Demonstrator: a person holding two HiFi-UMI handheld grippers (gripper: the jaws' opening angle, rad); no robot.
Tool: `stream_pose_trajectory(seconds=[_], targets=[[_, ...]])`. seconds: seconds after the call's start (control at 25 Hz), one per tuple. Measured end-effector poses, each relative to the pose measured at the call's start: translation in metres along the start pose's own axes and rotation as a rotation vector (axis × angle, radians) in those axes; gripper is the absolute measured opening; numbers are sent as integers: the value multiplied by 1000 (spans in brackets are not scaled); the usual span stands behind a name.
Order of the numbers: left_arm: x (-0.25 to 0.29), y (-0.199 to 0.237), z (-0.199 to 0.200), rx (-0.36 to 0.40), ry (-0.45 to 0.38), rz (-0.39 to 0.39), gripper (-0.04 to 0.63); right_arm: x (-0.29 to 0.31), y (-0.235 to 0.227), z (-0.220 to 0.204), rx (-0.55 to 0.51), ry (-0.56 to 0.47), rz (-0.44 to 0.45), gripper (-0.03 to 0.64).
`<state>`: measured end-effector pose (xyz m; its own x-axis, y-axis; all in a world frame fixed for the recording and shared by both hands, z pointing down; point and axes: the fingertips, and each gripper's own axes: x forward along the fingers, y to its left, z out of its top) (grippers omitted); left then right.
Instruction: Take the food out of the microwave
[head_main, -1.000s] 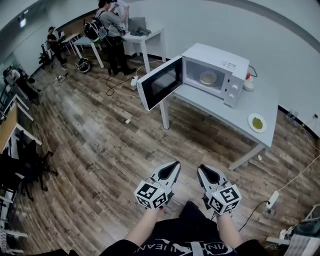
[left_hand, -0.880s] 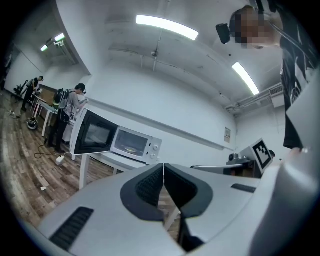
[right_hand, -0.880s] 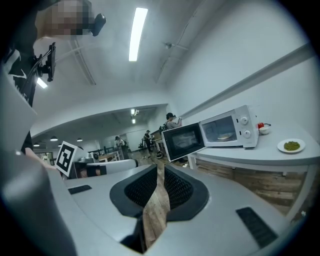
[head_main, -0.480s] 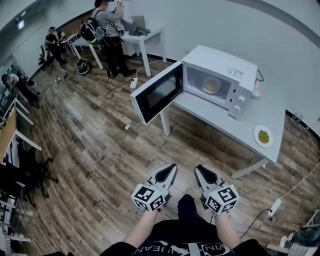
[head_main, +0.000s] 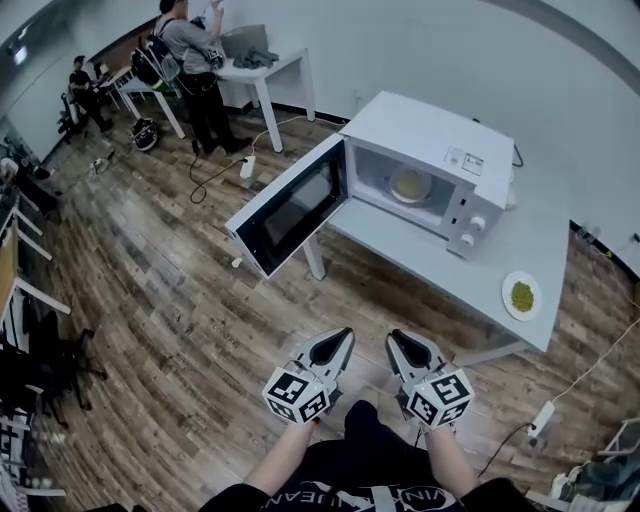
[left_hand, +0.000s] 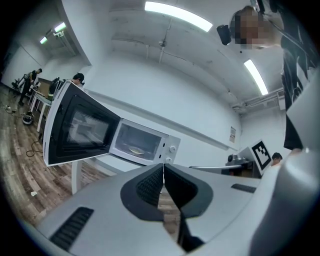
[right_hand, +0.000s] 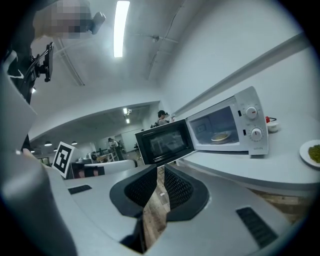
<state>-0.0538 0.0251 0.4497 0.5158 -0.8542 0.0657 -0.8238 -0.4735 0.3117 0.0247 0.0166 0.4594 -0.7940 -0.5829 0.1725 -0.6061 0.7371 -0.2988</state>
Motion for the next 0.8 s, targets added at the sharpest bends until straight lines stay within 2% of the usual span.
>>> stream_pose_trajectory(seconds=[0.36,0.8], targets=[[38,36,9,-10,-12,24,12,44,-31,13,-13,14,23,60],[67,53,1,-33,23,-6,12,66,-55,8,24,33,-12,61]])
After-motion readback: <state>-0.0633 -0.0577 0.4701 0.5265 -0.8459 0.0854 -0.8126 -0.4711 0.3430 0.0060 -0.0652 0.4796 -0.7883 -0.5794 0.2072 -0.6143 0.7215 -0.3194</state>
